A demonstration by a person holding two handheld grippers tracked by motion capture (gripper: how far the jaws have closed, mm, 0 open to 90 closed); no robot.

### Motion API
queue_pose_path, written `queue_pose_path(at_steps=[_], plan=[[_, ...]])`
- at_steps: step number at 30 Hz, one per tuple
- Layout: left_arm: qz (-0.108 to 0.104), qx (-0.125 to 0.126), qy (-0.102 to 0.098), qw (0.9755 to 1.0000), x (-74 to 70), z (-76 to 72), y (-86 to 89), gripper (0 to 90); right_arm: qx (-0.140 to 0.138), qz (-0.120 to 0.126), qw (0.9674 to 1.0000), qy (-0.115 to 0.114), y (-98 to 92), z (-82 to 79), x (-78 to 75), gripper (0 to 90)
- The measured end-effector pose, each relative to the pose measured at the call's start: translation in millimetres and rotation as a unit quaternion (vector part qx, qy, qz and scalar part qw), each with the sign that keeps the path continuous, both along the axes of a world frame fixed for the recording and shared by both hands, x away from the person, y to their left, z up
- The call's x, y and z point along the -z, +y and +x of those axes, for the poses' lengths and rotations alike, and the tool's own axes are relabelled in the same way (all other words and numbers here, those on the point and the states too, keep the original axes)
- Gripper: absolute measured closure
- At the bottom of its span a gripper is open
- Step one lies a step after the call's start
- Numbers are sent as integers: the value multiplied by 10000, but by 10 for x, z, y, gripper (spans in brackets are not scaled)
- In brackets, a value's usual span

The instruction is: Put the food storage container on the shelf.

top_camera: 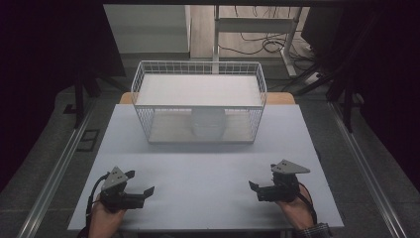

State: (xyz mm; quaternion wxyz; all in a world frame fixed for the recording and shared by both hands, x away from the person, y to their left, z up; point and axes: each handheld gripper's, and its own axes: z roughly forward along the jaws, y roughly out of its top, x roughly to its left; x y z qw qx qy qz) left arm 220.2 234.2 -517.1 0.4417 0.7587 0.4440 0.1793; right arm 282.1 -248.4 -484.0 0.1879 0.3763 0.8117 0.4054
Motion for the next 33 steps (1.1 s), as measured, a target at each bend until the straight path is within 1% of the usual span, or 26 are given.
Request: queue_pose_path(at_steps=[13,19,33], plan=[[-50,-239,26,9997,1,-95,185,66,332,-51,9994,-82,-259,-103,-12,0],[-92,-363,33,9993,3,-137,267,68,497,-78,9987,-67,-378,-137,5,0],[-49,-502,81,9987,19,-204,403,69,904,-148,9958,-61,-662,-230,32,0]])
